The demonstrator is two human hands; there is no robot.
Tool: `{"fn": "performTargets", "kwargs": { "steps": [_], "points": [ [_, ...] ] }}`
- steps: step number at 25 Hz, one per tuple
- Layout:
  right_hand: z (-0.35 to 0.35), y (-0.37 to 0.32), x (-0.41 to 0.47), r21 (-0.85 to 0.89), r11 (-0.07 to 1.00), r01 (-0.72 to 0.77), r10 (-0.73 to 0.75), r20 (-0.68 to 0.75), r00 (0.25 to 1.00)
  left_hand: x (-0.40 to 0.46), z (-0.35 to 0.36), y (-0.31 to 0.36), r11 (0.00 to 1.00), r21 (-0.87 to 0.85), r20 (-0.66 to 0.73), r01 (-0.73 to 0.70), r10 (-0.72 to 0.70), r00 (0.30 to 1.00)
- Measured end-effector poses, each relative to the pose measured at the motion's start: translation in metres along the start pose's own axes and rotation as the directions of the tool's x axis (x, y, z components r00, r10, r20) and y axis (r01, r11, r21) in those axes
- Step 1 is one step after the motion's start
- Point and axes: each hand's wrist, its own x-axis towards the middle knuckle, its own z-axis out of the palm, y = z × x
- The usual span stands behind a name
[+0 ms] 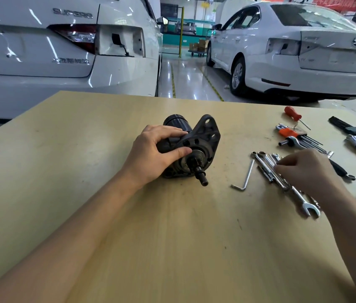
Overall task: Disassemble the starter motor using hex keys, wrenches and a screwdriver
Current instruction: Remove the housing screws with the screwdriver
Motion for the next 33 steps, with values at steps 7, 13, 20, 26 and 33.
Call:
{"fn": "performTargets", "kwargs": {
  "steps": [7,13,20,26,33],
  "points": [
    [0.012,-0.017,-0.012,-0.143,0.981,0.131,-0.153,-0.156,0.976,-0.001,0.000,0.000,1.000,0.009,0.004,0.009,-0.009,1.000],
    [0.030,-0.044,-0.018,-0.277,0.935,0.221,-0.177,0.176,0.968,0.000,0.000,-0.003,1.000,0.003,0.026,0.013,-0.013,1.000],
    [0.019,-0.051,0.000,-0.142,0.984,0.110,-0.040,0.425,0.904,0.000,-0.001,-0.003,1.000,-0.009,0.031,0.020,-0.019,0.999],
    [-0.025,-0.032,0.020,0.911,0.217,-0.350,-0.268,0.400,0.876,0.001,-0.001,-0.003,1.000,-0.009,0.041,0.020,-0.020,0.999],
    [-0.007,-0.036,0.013,0.964,0.152,-0.218,-0.178,0.244,0.953,0.002,-0.005,-0.002,0.998,-0.027,0.060,0.055,-0.053,0.997]
  ]
}}
